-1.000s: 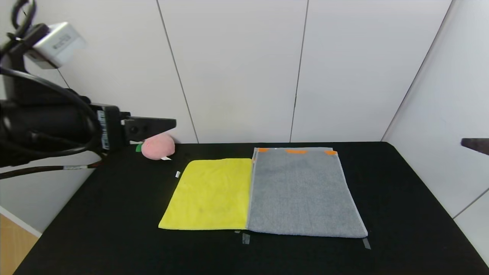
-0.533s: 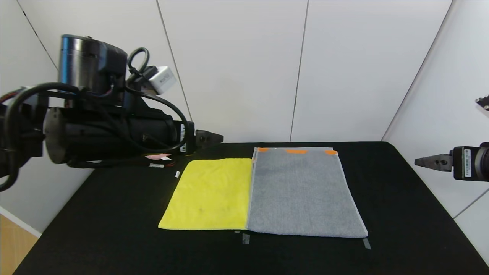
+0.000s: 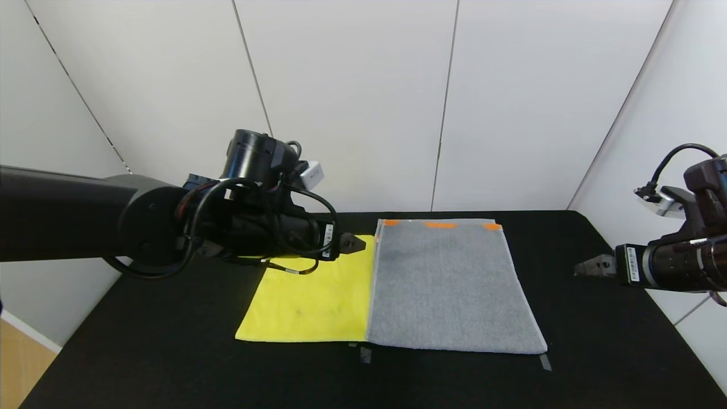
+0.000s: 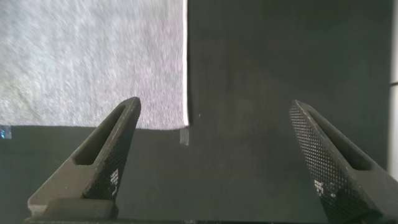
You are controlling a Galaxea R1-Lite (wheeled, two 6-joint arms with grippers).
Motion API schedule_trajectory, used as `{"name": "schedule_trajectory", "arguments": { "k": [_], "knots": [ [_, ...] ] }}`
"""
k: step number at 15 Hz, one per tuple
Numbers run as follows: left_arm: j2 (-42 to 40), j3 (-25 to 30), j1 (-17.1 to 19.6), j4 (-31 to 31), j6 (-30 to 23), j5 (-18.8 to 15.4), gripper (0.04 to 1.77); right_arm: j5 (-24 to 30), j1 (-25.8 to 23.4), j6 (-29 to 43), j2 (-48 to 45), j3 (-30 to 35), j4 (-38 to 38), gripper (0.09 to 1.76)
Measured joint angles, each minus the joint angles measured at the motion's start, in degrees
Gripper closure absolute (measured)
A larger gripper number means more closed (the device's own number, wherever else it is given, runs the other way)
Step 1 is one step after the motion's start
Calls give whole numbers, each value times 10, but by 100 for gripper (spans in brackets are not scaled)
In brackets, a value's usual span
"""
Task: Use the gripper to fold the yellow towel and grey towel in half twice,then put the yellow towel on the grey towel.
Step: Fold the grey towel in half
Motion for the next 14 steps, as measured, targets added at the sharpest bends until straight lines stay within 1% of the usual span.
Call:
{"name": "schedule_trajectory", "arguments": {
  "k": [4, 7, 9, 11, 14],
  "knots": [
    [52, -4, -8, -3, 0, -3, 9, 0, 1, 20, 46, 5, -2, 14],
    [84, -4, -16, -4, -2, -3, 9, 1, 1, 23, 73, 25, -62, 14],
    [97, -3, -22, -4, -3, -4, 9, 2, 8, 24, 83, 47, -88, 14],
    [105, 0, -28, -3, -5, -4, 9, 2, 15, 25, 89, 59, -89, 14],
    [117, 3, -45, -3, -25, -6, 9, 1, 28, 41, 92, 73, -90, 14]
  ]
}}
